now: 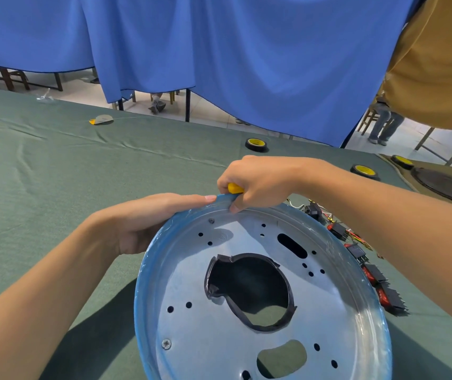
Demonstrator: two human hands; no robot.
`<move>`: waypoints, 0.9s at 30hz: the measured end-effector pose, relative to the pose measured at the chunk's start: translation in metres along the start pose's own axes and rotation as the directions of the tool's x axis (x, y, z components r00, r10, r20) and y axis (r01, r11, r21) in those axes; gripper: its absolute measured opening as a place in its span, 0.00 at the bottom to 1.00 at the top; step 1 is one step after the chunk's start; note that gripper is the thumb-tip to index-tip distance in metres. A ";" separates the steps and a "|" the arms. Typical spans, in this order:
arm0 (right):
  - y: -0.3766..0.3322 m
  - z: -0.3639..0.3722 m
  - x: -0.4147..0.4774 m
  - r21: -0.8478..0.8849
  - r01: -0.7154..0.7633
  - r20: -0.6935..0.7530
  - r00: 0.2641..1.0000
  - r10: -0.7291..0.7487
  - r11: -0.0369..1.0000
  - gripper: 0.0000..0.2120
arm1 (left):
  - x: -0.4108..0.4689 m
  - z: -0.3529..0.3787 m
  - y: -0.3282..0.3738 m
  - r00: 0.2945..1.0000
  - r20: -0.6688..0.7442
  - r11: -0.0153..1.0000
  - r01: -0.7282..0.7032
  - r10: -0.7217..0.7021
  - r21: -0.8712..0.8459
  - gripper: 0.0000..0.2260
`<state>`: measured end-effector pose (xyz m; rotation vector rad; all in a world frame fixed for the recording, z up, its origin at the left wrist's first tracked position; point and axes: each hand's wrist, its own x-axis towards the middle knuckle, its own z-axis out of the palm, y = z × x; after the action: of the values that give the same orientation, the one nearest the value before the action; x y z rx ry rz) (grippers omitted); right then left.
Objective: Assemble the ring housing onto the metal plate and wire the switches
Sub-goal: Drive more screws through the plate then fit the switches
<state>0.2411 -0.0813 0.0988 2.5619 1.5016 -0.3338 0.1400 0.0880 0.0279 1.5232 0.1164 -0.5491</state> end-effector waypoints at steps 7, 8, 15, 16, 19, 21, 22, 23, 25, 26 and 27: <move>-0.004 -0.010 -0.009 0.075 -0.022 -0.091 0.995 0.029 0.997 0.05 | 0.000 0.001 0.001 0.999 0.011 0.999 0.050 -0.050 -0.006 0.14; -0.004 -0.014 -0.012 0.112 -0.040 -0.110 0.993 0.052 0.993 0.07 | 0.001 0.000 0.001 0.998 0.014 0.998 0.055 -0.055 -0.010 0.15; -0.018 -0.042 -0.031 0.668 0.276 -0.472 0.875 0.106 0.691 0.03 | 0.002 -0.004 -0.003 0.997 0.016 0.997 0.070 -0.069 -0.021 0.19; -0.021 -0.041 -0.033 0.713 0.339 -0.526 0.838 0.149 0.614 0.04 | 0.003 -0.003 -0.004 0.998 0.015 0.997 0.066 -0.066 -0.028 0.19; -0.030 -0.029 -0.035 0.745 0.459 -0.629 0.725 0.280 0.483 0.05 | 0.004 -0.003 -0.006 0.997 0.036 0.996 0.069 -0.067 -0.063 0.18; -0.035 -0.015 -0.036 0.723 0.473 -0.666 0.672 0.324 0.504 0.06 | 0.005 -0.003 -0.007 0.996 0.076 0.993 0.063 -0.056 -0.098 0.21; -0.037 -0.008 -0.036 0.718 0.467 -0.673 0.655 0.344 0.516 0.07 | 0.005 -0.002 -0.007 0.994 0.097 0.991 0.060 -0.048 -0.119 0.23; -0.038 -0.001 -0.036 0.719 0.461 -0.676 0.639 0.367 0.520 0.07 | 0.006 -0.002 -0.008 0.993 0.110 0.989 0.052 -0.038 -0.135 0.26; -0.037 0.009 -0.037 0.722 0.459 -0.680 0.610 0.407 0.517 0.07 | 0.006 -0.001 -0.008 0.994 0.104 0.989 0.030 -0.014 -0.147 0.29; -0.036 0.012 -0.037 0.724 0.460 -0.680 0.601 0.421 0.514 0.07 | 0.007 -0.001 -0.008 0.995 0.095 0.988 0.020 -0.005 -0.151 0.29; -0.036 0.014 -0.038 0.728 0.458 -0.677 0.598 0.430 0.510 0.07 | 0.007 -0.001 -0.009 0.996 0.088 0.987 0.011 0.003 -0.159 0.28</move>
<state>0.1905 -0.0993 0.0944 3.9332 1.9698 0.2822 0.1426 0.0872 0.0173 1.3415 0.0936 -0.5952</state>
